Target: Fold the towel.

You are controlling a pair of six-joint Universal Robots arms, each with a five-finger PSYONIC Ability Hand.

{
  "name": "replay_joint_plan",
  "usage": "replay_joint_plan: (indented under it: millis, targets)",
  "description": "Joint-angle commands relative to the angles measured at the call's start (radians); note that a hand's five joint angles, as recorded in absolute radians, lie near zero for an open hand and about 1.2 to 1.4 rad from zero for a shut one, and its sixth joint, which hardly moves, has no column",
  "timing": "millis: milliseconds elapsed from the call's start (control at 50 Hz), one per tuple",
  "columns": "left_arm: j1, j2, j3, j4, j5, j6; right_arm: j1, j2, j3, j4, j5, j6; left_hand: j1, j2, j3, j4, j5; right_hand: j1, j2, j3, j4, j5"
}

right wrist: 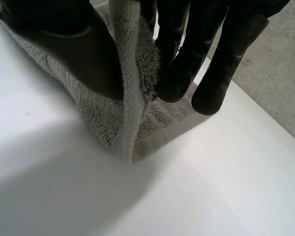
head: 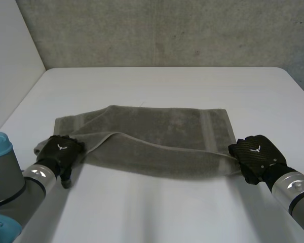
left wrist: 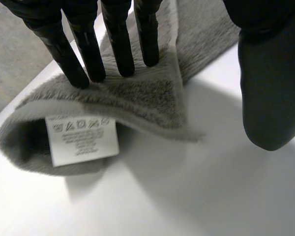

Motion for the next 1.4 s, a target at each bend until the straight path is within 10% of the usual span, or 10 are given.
replay_joint_plan:
  millis: [20,440,740,1000,1400]
  targets:
    - [0.04,-0.055,0.026,0.084,-0.003,0.129,0.0,0.001,0.002,0.0,-0.002,0.0,-0.092,-0.093,-0.078,-0.09,-0.239,0.07,0.091,0.066,0.056,0.058]
    - [0.043,-0.141,0.149,0.106,-0.036,0.163,-0.001,0.001,0.005,0.002,-0.004,-0.002,-0.042,-0.043,-0.028,-0.04,-0.189,0.07,0.091,0.066,0.056,0.058]
    - [0.048,-0.127,0.158,0.106,-0.029,0.152,-0.003,0.001,0.002,0.002,-0.004,-0.003,0.747,0.746,0.761,0.749,0.6,0.07,0.091,0.066,0.056,0.058]
    - [0.074,0.068,0.092,0.096,-0.01,0.136,-0.095,-0.063,-0.102,0.124,-0.005,0.003,0.853,0.852,0.867,0.856,0.706,0.07,0.091,0.066,0.056,0.058]
    - [0.221,0.364,-0.021,-0.074,0.28,-0.175,-0.273,-0.111,-0.311,0.642,-0.243,-0.024,0.909,0.908,0.923,0.911,0.762,0.07,0.091,0.066,0.056,0.058]
